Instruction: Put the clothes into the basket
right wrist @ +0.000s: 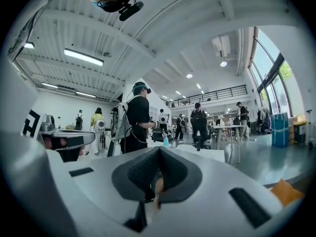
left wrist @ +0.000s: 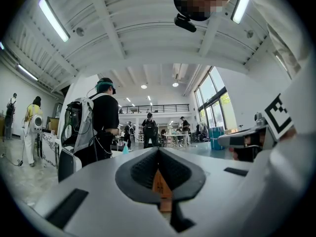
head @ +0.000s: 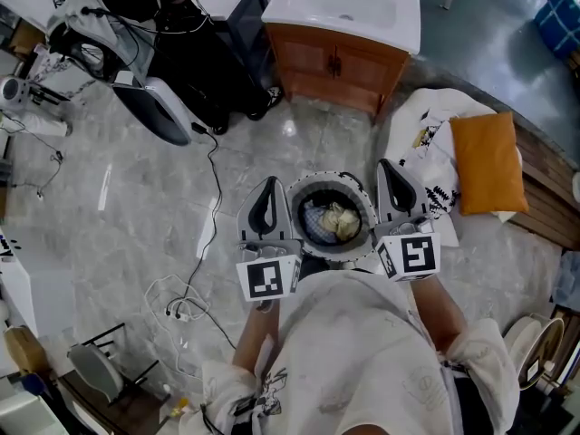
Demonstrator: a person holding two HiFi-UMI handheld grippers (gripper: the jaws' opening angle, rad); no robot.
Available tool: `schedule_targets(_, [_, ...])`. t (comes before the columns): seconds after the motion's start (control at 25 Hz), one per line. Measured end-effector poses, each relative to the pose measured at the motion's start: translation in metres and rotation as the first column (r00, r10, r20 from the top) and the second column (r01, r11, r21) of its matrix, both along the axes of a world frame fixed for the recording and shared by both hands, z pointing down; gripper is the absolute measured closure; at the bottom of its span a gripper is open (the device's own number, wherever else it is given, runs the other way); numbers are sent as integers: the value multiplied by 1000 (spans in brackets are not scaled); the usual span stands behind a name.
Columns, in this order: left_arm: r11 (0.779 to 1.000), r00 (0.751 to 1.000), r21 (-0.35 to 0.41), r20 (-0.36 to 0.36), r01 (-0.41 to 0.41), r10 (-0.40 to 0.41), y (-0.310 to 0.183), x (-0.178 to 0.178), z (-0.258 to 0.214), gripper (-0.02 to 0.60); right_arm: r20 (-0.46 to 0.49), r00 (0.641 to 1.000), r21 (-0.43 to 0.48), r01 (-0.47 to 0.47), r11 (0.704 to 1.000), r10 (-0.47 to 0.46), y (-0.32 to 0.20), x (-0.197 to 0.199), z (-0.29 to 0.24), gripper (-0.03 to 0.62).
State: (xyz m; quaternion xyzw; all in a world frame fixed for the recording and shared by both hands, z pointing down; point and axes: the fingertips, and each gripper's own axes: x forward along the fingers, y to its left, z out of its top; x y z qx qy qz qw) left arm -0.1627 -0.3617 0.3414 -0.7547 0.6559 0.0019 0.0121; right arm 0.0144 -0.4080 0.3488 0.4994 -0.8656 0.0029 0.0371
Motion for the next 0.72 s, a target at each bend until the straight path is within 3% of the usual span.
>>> schedule_targets(0.72, [1000, 1000, -21, -11, 16, -17, -4, -6, 8, 580, -13, 1000, -17, 8, 1000, -8, -7, 0, 9, 606])
